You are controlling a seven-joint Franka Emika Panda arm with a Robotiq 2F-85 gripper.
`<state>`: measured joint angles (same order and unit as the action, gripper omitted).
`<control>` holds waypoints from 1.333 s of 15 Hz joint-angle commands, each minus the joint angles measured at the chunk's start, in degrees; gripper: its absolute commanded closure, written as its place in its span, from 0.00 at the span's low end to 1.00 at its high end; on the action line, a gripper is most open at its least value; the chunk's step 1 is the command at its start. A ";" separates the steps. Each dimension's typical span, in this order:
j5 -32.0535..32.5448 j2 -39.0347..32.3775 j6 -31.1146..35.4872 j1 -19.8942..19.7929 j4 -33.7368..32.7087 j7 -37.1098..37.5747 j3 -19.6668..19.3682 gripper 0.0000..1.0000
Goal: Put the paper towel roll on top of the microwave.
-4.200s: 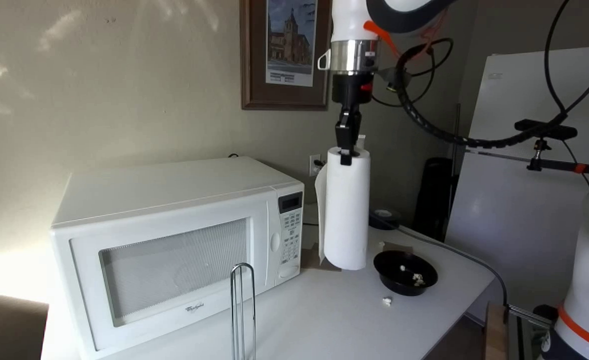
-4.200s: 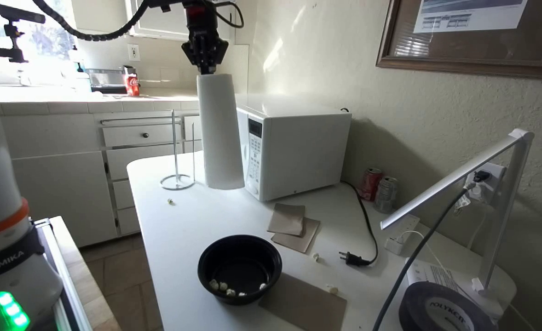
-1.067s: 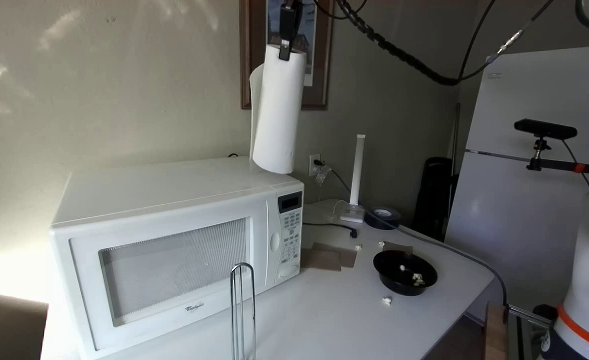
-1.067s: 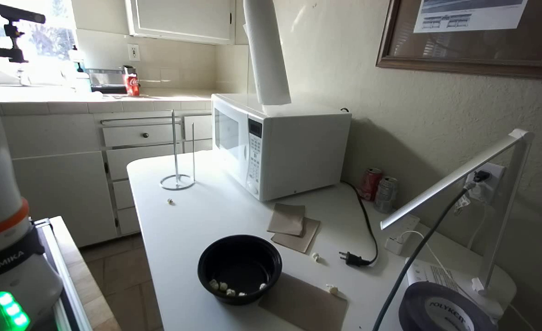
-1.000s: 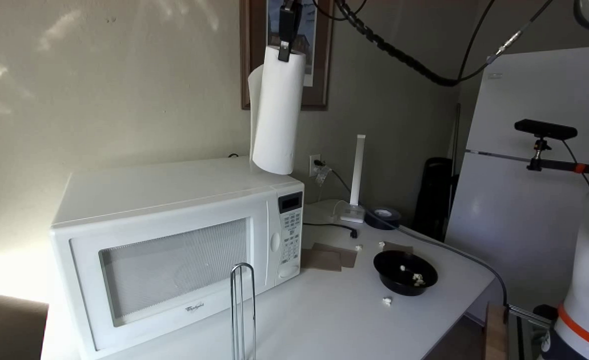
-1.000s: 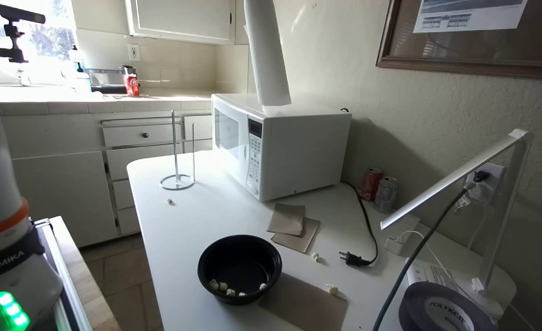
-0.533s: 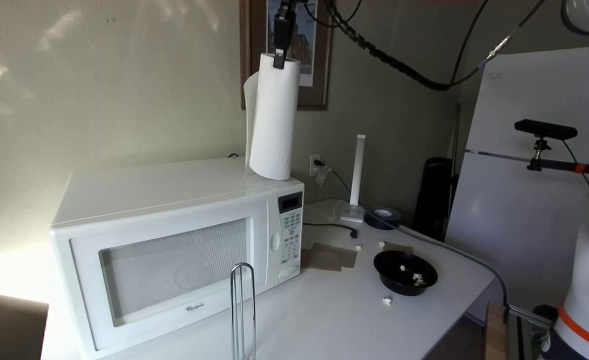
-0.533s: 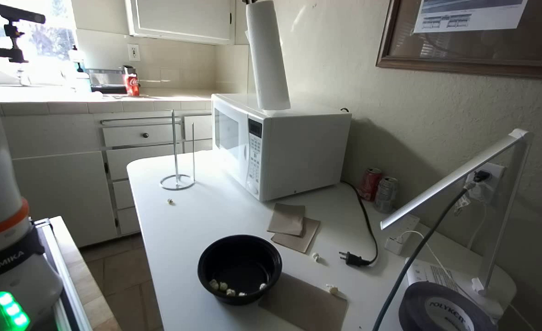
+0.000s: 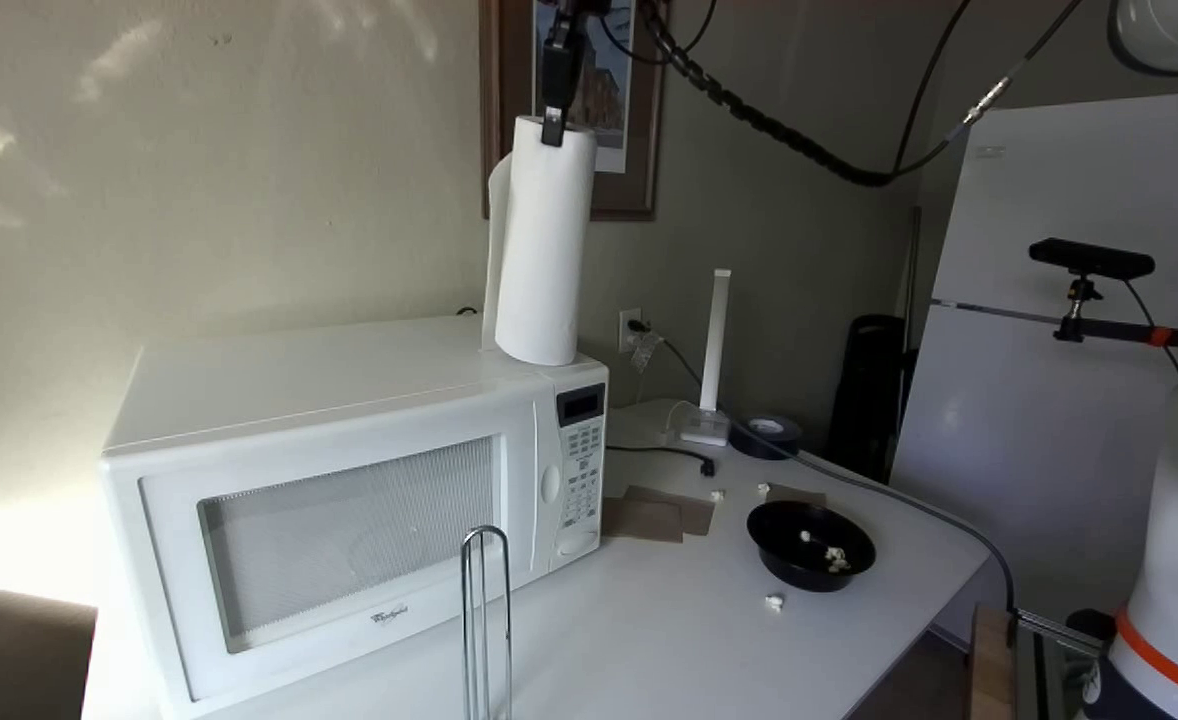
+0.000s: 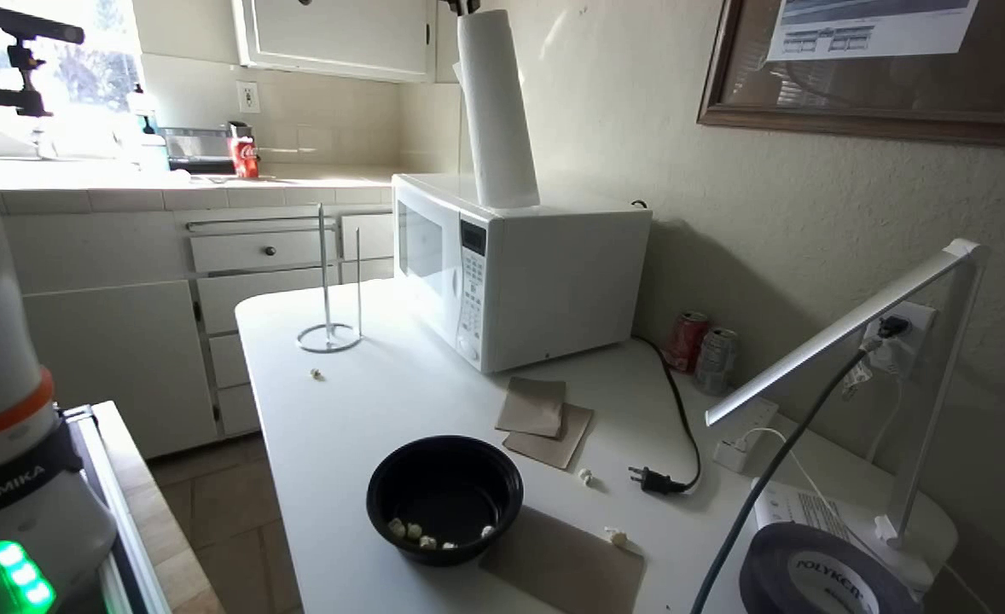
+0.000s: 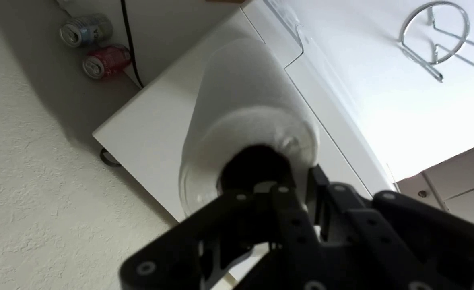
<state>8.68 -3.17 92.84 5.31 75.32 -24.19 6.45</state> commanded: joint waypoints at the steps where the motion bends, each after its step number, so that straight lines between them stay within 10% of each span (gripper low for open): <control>1: -1.43 -1.28 -2.41 -0.14 -2.22 -1.41 -0.01 0.97; 12: -1.97 -2.06 -3.64 -0.22 -2.72 -2.39 -0.07 0.97; 13: -1.77 -2.11 -3.68 -0.19 -2.73 -2.63 -0.06 0.62; 20: -1.67 -2.06 -3.42 -0.26 -2.57 -3.49 -0.14 0.18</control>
<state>7.86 -4.25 91.68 5.24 74.79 -26.50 6.38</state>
